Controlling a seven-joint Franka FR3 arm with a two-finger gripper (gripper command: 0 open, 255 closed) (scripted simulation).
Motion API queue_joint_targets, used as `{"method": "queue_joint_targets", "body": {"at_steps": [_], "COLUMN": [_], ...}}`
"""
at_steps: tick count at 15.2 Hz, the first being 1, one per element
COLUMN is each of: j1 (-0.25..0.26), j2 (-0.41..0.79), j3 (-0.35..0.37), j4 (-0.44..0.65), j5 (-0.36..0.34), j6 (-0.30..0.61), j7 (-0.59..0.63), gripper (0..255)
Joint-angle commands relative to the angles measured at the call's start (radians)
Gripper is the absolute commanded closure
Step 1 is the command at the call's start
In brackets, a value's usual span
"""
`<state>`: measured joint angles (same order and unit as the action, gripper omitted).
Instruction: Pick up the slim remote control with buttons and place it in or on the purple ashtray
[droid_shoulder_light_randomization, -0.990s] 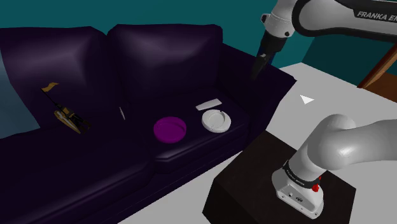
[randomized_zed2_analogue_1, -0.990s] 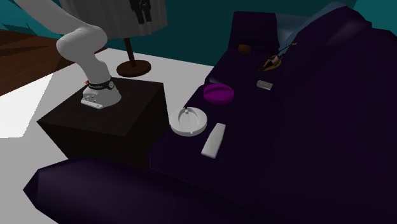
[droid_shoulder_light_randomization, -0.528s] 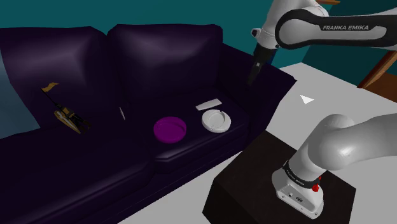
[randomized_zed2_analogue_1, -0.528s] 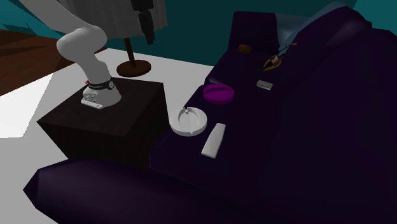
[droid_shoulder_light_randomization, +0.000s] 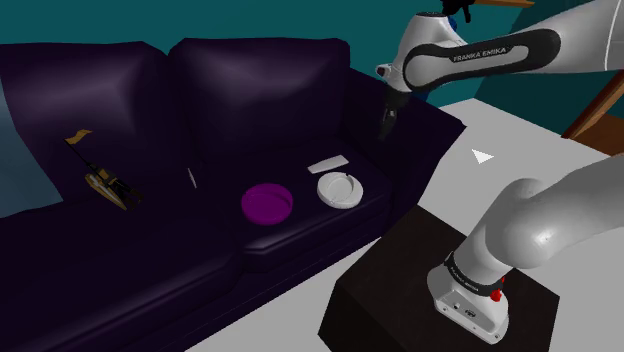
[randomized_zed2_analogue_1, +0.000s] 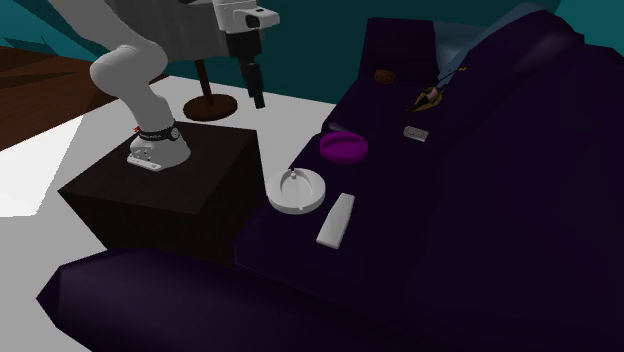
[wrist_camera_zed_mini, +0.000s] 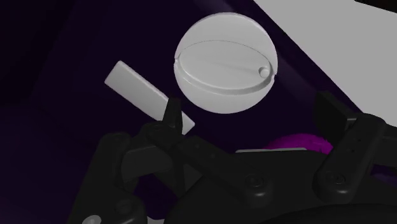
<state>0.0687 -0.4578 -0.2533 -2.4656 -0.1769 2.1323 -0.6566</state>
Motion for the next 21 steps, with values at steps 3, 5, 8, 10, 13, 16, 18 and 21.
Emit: {"method": "queue_joint_targets", "body": {"at_steps": [3,5,8,10,13,16,18,21], "j1": [0.031,0.047,0.065,0.069,0.057,0.027,0.001,-0.036], "j2": [0.164,0.248,0.38,0.471,0.605,0.736,0.819,0.941], "j3": [-0.073,-0.104,-0.138,-0.149,-0.143,-0.113,-0.087,-0.046], "j4": [0.039,0.072,0.132,0.179,0.261,0.353,0.42,0.529], "j5": [0.026,0.055,0.119,0.172,0.254,0.322,0.354,0.384], "j6": [0.118,0.163,0.22,0.25,0.281,0.297,0.302,0.301], "j7": [-0.167,-0.257,-0.4,-0.498,-0.643,-0.771,-0.844,-0.937], "gripper": [0,0,0,0,0,0,0,0]}}
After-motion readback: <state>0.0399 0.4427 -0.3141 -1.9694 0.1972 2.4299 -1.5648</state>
